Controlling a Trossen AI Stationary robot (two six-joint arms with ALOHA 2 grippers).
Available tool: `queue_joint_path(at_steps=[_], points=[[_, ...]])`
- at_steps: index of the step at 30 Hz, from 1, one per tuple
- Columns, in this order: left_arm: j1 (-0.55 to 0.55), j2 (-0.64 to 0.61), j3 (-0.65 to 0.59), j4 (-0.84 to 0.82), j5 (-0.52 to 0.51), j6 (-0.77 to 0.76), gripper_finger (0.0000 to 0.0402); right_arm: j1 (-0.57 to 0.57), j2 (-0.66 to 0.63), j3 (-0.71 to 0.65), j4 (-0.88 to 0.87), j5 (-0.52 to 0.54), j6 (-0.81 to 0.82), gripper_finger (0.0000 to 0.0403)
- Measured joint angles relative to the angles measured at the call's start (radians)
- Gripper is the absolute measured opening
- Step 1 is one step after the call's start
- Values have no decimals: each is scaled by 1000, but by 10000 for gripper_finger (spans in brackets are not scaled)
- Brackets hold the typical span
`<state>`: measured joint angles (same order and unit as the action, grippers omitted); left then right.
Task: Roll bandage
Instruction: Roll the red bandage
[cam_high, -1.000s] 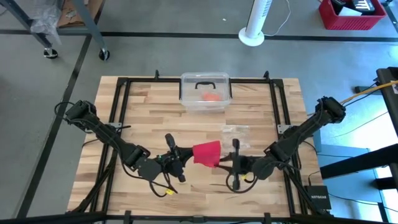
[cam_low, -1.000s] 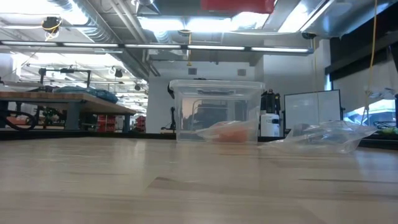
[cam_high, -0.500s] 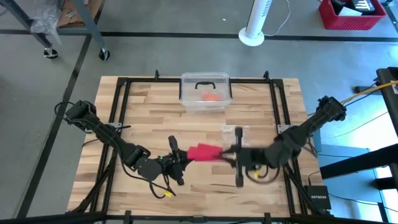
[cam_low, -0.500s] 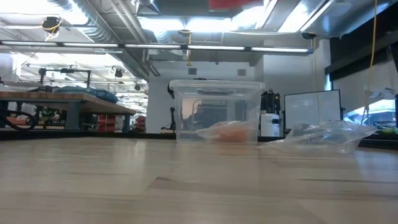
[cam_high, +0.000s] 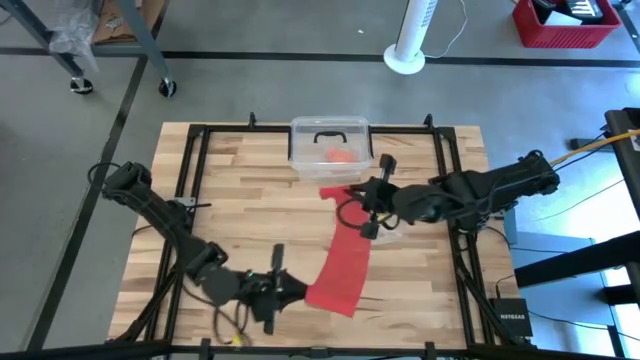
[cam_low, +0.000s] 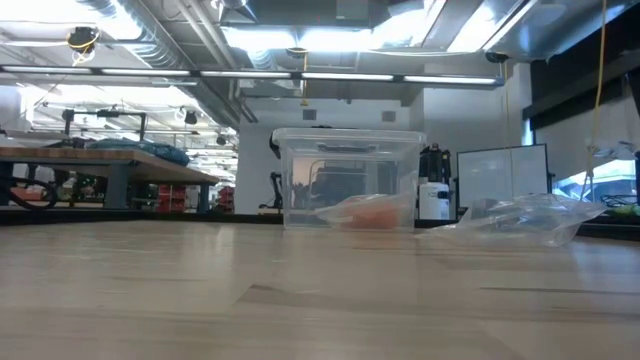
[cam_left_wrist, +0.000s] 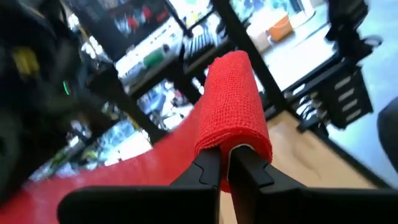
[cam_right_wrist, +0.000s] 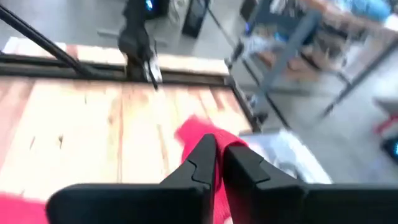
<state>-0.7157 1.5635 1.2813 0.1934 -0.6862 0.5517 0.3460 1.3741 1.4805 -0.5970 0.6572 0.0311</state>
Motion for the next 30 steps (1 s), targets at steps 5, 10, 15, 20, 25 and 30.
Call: queue_joint_path(at_steps=[5,10,15,20,25,30], points=[[-57,-1,44,1,-160,45,4,-55,7,-74,-10,-84,99,30],[-75,-1,47,-4,-312,77,4,-110,12,-87,17,-140,161,39],[-71,-1,48,-61,-341,47,4,-134,10,-87,27,-257,204,110],[-71,-1,48,-71,-342,39,4,-137,10,-20,-59,-339,201,184],[-71,-1,48,-70,-342,39,4,-137,7,163,-313,-338,248,206],[-69,-1,48,-70,-342,31,4,-136,3,229,-483,-355,319,203]])
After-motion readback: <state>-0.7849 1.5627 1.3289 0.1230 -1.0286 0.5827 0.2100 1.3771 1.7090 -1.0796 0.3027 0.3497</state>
